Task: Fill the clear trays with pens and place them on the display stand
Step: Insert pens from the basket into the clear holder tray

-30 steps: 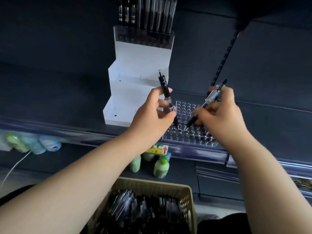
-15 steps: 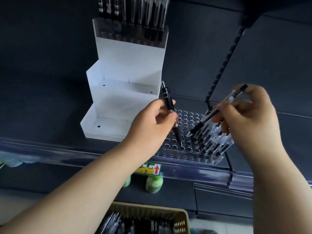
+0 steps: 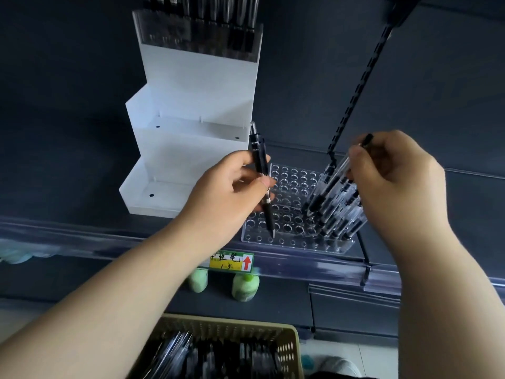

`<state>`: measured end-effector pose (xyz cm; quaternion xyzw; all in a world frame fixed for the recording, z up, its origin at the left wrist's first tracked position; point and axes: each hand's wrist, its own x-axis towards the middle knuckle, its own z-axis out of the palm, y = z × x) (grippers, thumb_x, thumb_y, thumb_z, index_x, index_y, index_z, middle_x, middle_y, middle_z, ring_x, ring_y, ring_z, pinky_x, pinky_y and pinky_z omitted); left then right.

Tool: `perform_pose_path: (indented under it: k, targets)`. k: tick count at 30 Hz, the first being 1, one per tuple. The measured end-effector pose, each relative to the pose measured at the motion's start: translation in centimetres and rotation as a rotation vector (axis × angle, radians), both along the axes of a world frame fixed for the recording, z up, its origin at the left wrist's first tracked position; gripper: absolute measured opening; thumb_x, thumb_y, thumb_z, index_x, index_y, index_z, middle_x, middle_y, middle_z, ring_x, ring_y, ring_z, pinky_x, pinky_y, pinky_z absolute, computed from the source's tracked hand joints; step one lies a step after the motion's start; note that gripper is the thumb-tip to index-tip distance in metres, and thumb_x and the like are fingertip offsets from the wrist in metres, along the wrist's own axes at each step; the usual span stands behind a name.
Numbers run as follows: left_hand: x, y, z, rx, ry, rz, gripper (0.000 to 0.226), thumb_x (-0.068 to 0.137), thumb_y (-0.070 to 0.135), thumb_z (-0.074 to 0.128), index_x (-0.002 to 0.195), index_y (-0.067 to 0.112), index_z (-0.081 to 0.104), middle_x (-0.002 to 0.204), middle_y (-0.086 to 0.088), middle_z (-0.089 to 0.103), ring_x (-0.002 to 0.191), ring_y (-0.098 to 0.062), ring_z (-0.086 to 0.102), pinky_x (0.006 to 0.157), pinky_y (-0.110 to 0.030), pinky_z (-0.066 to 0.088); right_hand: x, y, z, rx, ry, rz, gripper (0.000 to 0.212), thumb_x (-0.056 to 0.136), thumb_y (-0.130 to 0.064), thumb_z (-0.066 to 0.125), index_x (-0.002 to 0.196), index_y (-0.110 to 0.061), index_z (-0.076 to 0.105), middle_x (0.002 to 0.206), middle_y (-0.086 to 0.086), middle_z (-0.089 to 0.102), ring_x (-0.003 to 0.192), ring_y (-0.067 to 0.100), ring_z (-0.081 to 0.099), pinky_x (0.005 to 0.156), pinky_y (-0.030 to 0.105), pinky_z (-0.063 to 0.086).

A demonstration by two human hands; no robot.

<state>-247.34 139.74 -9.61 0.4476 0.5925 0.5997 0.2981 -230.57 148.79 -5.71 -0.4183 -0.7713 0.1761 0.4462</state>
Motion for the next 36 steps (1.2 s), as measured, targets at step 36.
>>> perform_pose_path:
  k: [36]
  targets:
    - [0.6,-8.6,-14.7,-0.827,0.818,-0.533,0.026,0.087,0.018,0.056,0.11,0.029,0.057,0.103,0.008,0.057,0.088,-0.01,0.05,0.077,-0.023,0.041,-0.6,0.3,-1.7,0.198,-0.395,-0.067,0.026,0.082,-0.022,0.06,0.107,-0.017,0.064,0.091,0.001,0.069,0.101,0.029,0.053,0.091,0.042,0.041]
